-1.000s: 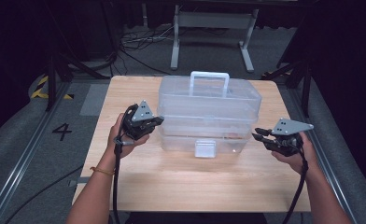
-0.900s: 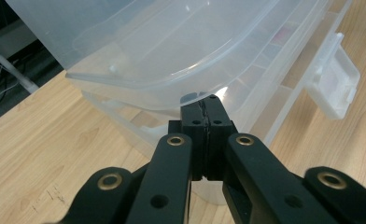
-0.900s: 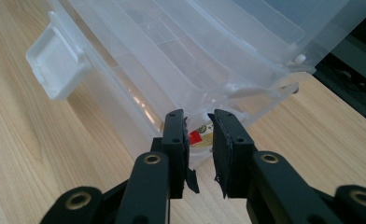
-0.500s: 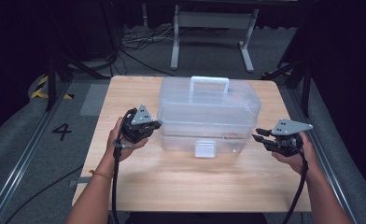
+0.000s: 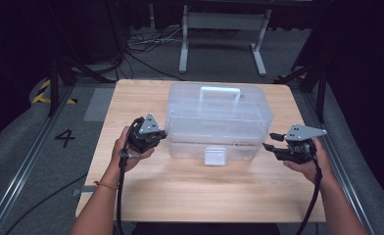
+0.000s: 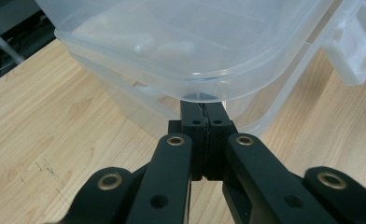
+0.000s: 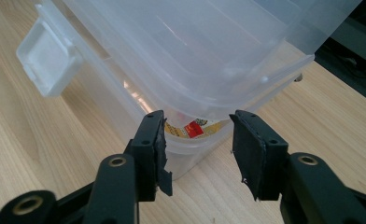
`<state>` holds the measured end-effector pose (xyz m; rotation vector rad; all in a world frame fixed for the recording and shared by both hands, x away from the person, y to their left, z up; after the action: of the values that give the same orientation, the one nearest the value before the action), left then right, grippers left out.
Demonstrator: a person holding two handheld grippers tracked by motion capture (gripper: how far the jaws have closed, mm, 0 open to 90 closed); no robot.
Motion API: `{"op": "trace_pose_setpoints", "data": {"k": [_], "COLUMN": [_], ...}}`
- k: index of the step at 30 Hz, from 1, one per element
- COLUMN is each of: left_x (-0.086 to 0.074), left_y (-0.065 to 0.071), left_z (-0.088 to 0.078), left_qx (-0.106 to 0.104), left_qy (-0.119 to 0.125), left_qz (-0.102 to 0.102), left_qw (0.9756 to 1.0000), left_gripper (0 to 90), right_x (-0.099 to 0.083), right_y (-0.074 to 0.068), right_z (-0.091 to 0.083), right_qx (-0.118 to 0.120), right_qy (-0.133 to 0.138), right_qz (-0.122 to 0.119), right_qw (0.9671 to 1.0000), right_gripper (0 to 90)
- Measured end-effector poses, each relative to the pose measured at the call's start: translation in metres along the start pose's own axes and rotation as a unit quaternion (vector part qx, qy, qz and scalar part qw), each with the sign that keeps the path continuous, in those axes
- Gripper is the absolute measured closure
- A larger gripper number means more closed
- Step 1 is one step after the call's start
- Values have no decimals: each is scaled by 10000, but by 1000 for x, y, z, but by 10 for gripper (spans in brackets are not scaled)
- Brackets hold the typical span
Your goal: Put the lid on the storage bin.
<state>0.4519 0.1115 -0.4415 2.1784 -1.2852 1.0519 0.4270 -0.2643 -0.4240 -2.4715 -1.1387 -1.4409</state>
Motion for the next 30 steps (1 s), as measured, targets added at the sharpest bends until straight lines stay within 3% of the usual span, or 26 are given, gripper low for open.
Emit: {"op": "trace_pose_setpoints", "data": {"k": [11, 16, 24, 30], "left_x": [-17, -18, -19, -19], "left_y": [-6, -8, -8, -8], "left_z": [4, 5, 6, 2], "left_qx": [101, 74, 97, 125], "left_qy": [-231, -193, -226, -290], "left_qz": [-71, -158, -116, -68], "left_qw": [9997, 9997, 9996, 9995], "left_gripper": [900, 900, 897, 835], "right_x": [-4, -5, -6, -4], "right_y": [-6, -6, -6, -8], "right_z": [10, 12, 13, 12], "right_qx": [41, 81, 84, 89], "right_qy": [-130, -136, -155, -168], "right_qz": [7, 64, 82, -3], "right_qw": [9999, 9999, 9998, 9998], "right_gripper": [527, 515, 500, 443]}}
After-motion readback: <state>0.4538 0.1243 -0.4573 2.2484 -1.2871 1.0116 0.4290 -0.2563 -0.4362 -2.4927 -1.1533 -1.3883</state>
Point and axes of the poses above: each handheld gripper's, and its own axes: z roughly forward along the jaws, x roughly out of its top, y roughly to its right, the point moved 8 cm from there along z, roughly forward along the jaws, and after that the axes turned 9 degrees about -x, right-handed, at the moved point
